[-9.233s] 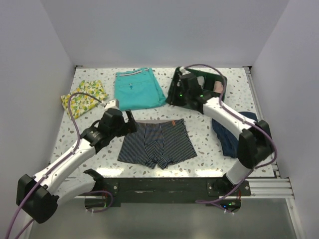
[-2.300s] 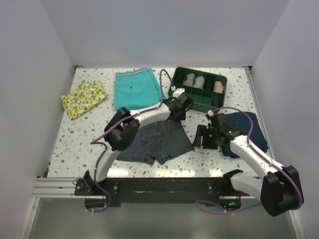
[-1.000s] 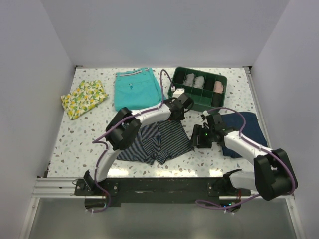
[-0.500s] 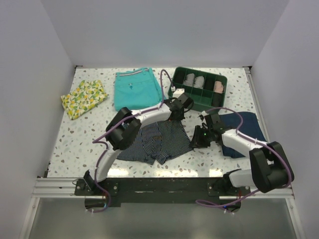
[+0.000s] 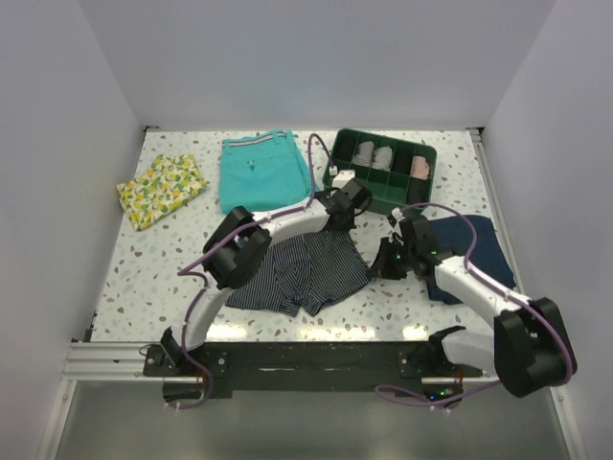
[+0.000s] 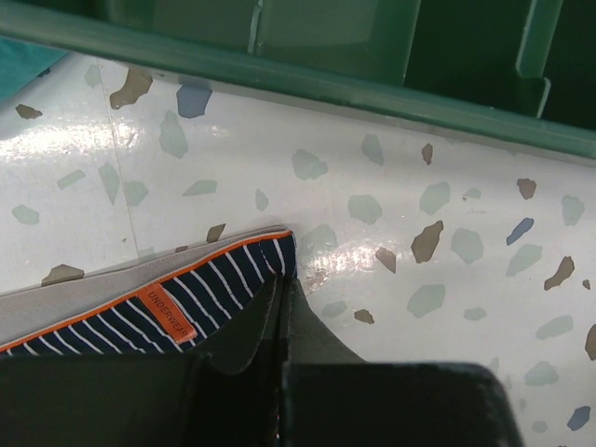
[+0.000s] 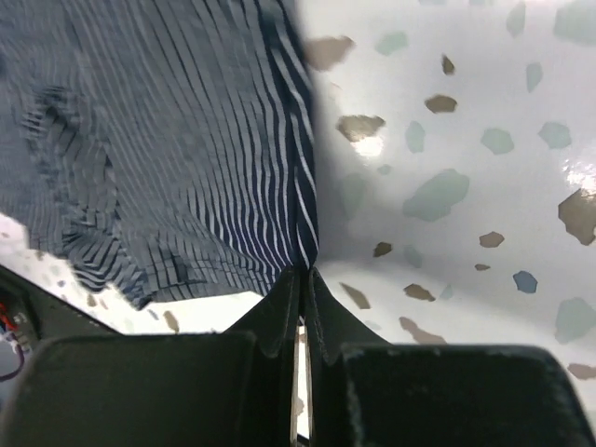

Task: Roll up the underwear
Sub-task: Fold the underwear at the center of the board.

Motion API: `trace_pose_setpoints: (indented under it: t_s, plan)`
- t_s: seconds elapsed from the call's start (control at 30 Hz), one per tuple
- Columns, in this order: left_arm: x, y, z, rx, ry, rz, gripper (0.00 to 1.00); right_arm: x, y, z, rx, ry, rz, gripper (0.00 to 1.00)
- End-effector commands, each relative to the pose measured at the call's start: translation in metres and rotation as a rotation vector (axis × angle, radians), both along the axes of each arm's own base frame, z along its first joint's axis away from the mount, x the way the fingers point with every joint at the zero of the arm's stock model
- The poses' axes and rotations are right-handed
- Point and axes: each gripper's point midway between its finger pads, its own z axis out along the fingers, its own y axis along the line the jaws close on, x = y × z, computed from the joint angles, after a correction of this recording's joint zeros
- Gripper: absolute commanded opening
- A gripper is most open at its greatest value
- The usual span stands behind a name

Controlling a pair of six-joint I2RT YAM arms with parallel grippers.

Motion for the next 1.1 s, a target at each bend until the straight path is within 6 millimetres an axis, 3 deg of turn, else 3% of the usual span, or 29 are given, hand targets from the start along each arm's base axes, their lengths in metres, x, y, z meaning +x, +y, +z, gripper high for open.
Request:
trace_pose_setpoints:
  t_s: [0.0, 0.07, 0.2, 0.43, 0.73, 0.93, 1.07]
  plan:
    - [0.014, -0.013, 0.058, -0.117, -0.097, -0.014, 0.0, 0.004, -0.004, 0.028, 0.004, -0.101, 0.002, 0.0]
    - [0.014, -0.016, 0.071, -0.145, -0.113, -0.021, 0.0, 0.004, -0.006, 0.038, -0.001, -0.131, 0.001, 0.0]
    - [0.014, -0.018, 0.09, -0.181, -0.137, -0.029, 0.0, -0.006, -0.008, 0.039, -0.01, -0.108, 0.025, 0.0]
    - [0.011, -0.016, 0.134, -0.253, -0.208, -0.04, 0.0, -0.014, 0.008, 0.059, 0.095, -0.136, 0.093, 0.0]
    - [0.004, 0.004, 0.142, -0.267, -0.234, -0.043, 0.0, -0.007, 0.037, 0.112, 0.247, -0.197, 0.159, 0.01]
    - [0.005, 0.021, 0.142, -0.289, -0.235, -0.044, 0.0, -0.005, 0.057, 0.131, 0.288, -0.195, 0.185, 0.02]
    - [0.006, 0.034, 0.144, -0.315, -0.241, -0.044, 0.0, -0.011, 0.083, 0.137, 0.278, -0.192, 0.237, 0.02]
